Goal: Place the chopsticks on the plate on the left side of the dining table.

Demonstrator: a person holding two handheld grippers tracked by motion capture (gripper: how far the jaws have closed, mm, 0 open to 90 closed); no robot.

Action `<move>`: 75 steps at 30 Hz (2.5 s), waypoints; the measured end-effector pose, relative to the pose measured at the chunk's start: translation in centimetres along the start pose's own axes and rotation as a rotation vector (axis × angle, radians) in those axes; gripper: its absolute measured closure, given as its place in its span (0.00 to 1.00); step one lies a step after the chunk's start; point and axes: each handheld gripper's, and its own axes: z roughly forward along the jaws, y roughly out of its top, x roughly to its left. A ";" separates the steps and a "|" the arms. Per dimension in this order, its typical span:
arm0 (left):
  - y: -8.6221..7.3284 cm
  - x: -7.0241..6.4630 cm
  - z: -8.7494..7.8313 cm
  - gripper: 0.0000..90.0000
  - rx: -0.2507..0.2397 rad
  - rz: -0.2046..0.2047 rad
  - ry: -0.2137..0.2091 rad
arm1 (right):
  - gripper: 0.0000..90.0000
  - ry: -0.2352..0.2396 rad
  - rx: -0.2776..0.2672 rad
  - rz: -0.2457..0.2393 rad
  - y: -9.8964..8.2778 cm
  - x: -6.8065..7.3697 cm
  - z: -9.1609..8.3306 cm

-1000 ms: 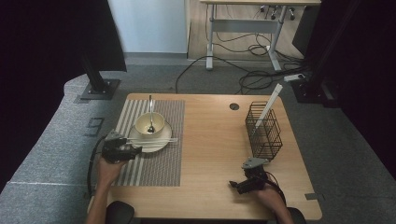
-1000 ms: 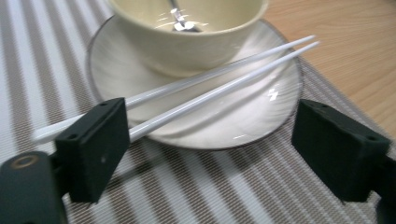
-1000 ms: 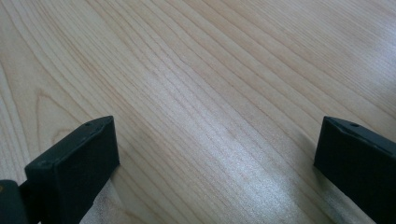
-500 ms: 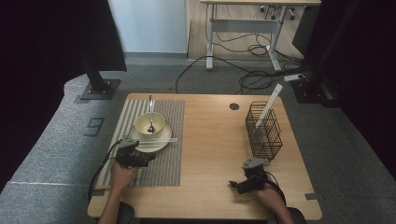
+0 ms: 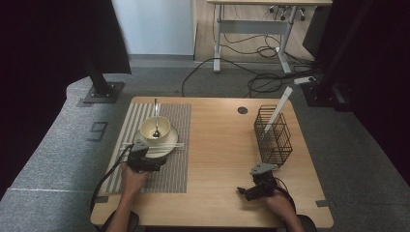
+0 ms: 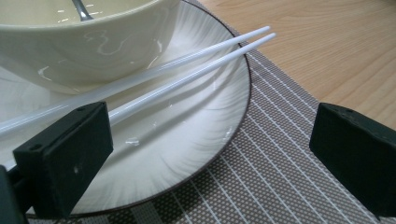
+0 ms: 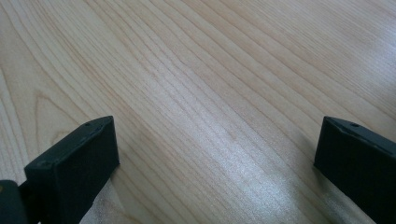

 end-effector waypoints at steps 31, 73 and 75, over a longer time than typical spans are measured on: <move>1.5 -2.5 3.3 0.00 0.031 0.070 -0.037 | 0.00 0.001 -0.001 0.001 0.0 0.0 0.1; -1.0 2.8 -4.3 0.00 -0.056 -0.047 0.245 | 0.00 0.001 -0.001 0.001 0.0 0.0 0.1; -1.3 3.3 -4.7 0.00 -0.055 -0.058 0.268 | 0.00 0.001 -0.001 0.001 0.0 0.0 0.1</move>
